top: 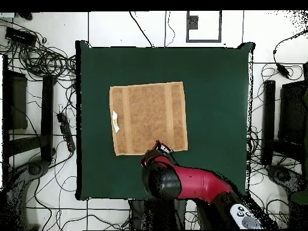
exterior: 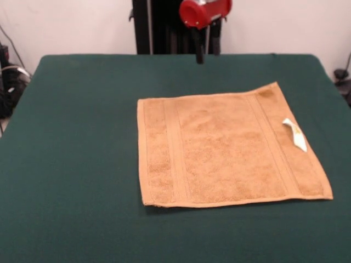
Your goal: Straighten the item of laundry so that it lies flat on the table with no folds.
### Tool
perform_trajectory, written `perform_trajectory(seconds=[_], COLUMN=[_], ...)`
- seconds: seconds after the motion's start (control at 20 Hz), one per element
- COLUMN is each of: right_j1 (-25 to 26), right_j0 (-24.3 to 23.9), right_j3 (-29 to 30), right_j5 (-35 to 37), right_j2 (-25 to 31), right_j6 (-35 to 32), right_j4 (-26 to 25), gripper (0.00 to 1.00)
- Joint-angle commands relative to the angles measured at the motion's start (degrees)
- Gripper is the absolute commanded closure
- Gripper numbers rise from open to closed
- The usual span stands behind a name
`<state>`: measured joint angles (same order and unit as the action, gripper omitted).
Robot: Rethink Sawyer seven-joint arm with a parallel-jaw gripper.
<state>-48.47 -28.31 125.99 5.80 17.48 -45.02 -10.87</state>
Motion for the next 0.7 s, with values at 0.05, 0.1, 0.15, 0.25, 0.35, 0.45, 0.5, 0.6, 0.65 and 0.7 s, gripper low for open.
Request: perform_trajectory(seconds=[0.05,0.1,0.15,0.25,0.35,0.45,0.5,0.6,0.65,0.7], right_j1=[0.58,0.59,0.52,-0.32,-0.63,-0.47,-0.46,0.28,0.79,1.52], right_j0=[0.66,0.76,0.41,0.17,-0.07,-0.57,-1.11,-0.84,-0.59,0.01], right_j3=[-0.48,-0.41,-0.14,0.84,1.44,2.14,2.49,2.54,2.47,1.76], right_j5=[-0.75,-3.54,-4.6,-6.76,-6.09,-6.81,-7.24,-7.95,-8.35,-7.93], right_j2=[9.13,8.61,8.64,7.68,7.52,7.82,8.31,7.79,7.32,6.39], right_j6=[-13.66,-14.86,-15.33,-16.57,-16.24,-16.1,-16.07,-15.92,-15.83,-15.52], right_j4=[2.17,1.91,1.79,1.65,1.54,1.02,0.75,0.43,0.25,0.47], gripper=[0.0,0.0,0.0,0.0,0.0,0.0,0.0,0.0,0.0,0.0])
